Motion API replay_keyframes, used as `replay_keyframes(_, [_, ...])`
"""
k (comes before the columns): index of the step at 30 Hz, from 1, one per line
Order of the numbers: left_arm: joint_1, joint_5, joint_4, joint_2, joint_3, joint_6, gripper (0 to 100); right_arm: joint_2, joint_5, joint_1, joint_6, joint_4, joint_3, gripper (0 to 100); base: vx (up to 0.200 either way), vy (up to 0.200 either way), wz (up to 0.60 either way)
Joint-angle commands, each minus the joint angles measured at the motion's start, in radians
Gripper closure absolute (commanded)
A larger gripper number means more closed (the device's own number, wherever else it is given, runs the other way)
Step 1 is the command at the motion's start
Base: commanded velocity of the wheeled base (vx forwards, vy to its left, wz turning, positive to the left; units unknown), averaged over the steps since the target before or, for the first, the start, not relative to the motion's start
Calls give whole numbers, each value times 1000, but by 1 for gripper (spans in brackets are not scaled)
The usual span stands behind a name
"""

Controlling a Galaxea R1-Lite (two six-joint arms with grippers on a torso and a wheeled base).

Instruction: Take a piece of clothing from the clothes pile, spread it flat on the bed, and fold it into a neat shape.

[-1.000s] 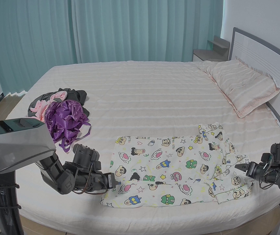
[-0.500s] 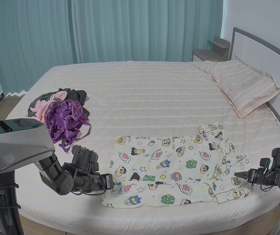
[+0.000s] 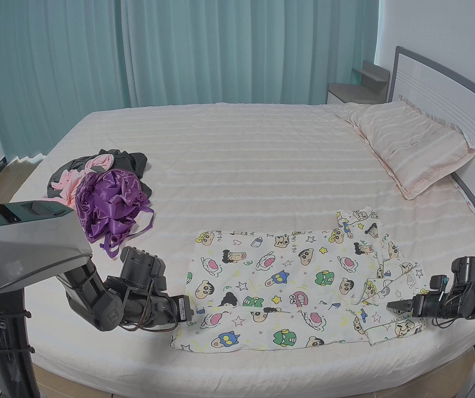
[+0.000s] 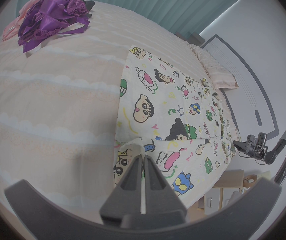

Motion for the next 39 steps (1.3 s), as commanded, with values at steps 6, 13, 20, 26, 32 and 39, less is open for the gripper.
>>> replay_keyframes(6, [0,0,-1,-1,5,0,100,36,84,-7,-1,2,-17,100,0,0,0])
replay_keyframes(13, [3,27,-1,1,7,0,100,28,84,-33,2,-9,-23,100,0,0,0])
replay_keyframes(20, [1,30,-1,6,7,0,100,1,86,-49,5,-10,-34,100,0,0,0])
replay_keyframes(26, [3,49,-1,7,5,1,100,-29,86,-46,9,-10,-57,100,0,0,0])
replay_keyframes(32, [12,47,-2,9,1,1,100,-27,78,-42,16,-10,-87,100,0,0,0])
replay_keyframes(39, [23,47,-1,9,-2,0,100,-22,70,-36,16,-1,-123,100,0,0,0])
